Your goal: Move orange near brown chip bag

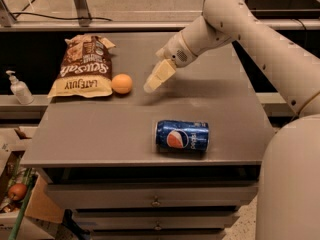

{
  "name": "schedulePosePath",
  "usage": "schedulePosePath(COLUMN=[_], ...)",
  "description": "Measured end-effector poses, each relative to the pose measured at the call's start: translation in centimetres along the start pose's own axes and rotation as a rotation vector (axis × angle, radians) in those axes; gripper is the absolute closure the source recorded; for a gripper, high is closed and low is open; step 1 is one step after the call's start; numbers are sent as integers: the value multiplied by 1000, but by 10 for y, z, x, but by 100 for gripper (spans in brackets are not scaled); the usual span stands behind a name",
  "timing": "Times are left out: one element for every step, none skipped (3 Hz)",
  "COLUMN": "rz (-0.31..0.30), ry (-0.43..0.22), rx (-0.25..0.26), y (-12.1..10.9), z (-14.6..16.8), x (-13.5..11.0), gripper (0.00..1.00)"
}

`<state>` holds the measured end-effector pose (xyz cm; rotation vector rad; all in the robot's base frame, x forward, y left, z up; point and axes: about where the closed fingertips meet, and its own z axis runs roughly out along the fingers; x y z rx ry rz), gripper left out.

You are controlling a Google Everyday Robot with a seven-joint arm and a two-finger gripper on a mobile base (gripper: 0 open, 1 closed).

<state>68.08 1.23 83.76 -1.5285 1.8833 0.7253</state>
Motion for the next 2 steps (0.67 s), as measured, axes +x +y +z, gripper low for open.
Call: schedulePosePath(rz=[1, 1], ry=[-6, -6], rx=[37, 37], y=[-12, -12], z=[-28, -28], x=[15, 14], gripper=[0, 0])
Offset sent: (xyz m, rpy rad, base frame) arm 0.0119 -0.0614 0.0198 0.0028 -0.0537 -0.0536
